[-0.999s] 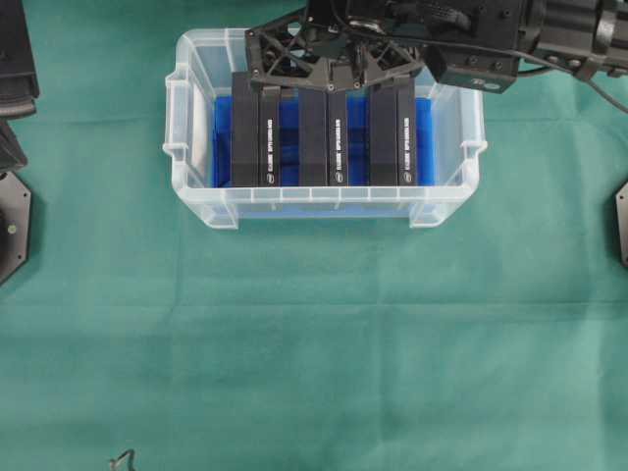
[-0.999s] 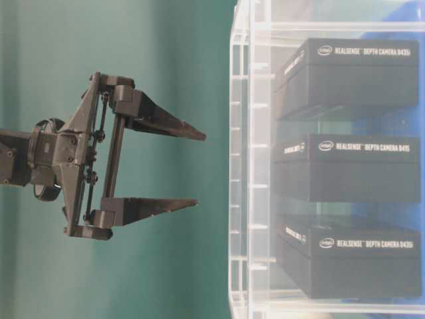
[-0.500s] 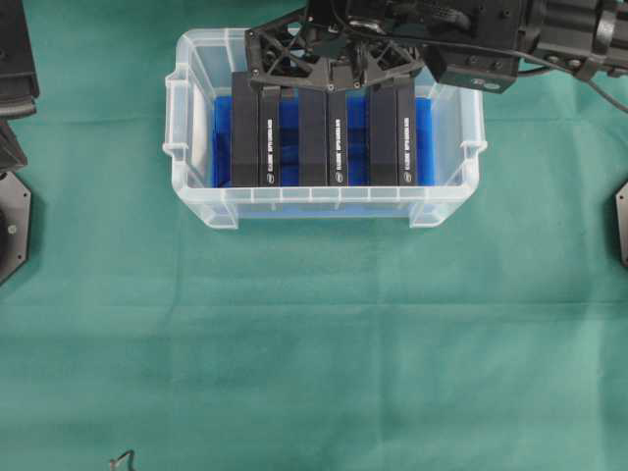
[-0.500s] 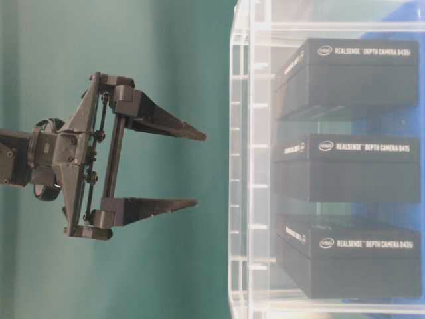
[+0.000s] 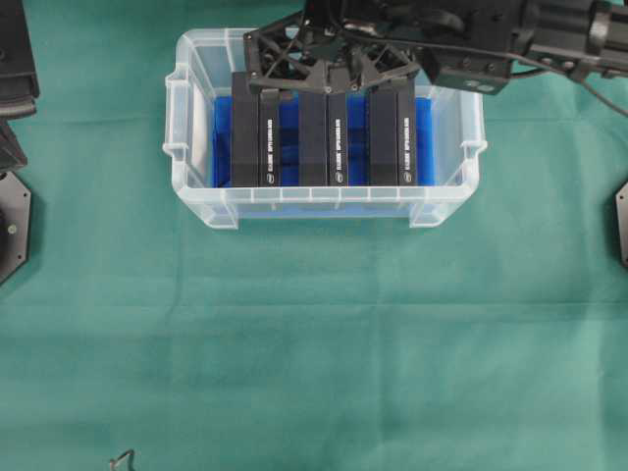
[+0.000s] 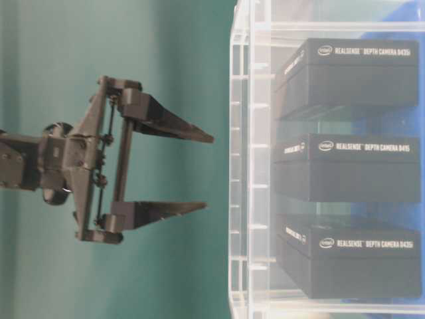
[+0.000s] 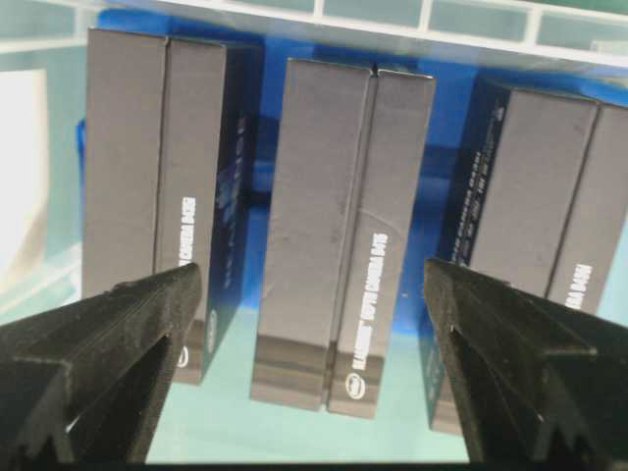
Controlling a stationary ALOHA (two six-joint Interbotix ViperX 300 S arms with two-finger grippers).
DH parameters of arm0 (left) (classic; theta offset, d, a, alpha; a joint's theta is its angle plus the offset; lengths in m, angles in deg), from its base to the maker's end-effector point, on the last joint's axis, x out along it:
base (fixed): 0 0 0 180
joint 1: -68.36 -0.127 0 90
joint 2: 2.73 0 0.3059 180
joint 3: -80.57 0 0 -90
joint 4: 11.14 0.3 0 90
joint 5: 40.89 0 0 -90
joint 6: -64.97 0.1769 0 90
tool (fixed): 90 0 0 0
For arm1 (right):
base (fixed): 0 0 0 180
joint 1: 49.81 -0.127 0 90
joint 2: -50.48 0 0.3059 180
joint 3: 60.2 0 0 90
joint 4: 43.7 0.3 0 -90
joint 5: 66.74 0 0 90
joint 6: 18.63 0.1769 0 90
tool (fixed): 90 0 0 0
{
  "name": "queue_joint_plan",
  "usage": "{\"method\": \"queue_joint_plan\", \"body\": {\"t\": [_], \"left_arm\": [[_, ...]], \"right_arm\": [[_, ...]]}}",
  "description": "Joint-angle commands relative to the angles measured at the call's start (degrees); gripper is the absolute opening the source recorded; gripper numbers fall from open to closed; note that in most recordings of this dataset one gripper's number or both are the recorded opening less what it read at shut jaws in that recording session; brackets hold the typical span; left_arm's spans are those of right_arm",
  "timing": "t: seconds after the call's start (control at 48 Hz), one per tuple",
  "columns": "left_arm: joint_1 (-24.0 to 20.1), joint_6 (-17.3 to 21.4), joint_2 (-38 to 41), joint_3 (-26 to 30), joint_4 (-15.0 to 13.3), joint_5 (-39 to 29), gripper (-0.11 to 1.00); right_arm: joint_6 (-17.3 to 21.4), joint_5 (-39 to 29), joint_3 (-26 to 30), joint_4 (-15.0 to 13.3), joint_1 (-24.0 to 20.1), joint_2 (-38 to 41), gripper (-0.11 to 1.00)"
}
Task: Take the box out of the case with the right arm.
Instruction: 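Lower the right gripper around the middle box and close on it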
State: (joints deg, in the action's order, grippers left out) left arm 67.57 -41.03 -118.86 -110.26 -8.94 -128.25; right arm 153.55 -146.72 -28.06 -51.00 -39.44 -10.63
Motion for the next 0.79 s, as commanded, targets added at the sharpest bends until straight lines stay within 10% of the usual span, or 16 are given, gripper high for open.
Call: {"method": "queue_joint_plan", "body": {"t": [0.0,0.77], "left_arm": [[-0.18,0.09,-0.09,1.58,-0.09,0.18,0.11],[-0.18,0.0,0.0,1.58,-0.09,0.18,0.11]], "right_arm": [[-0.09,1.05,0.97,0.26,-0.09,-0.7,0.97],[-0.09,10.55,-9.23,1.14,1.41,0.35,0.97]]}}
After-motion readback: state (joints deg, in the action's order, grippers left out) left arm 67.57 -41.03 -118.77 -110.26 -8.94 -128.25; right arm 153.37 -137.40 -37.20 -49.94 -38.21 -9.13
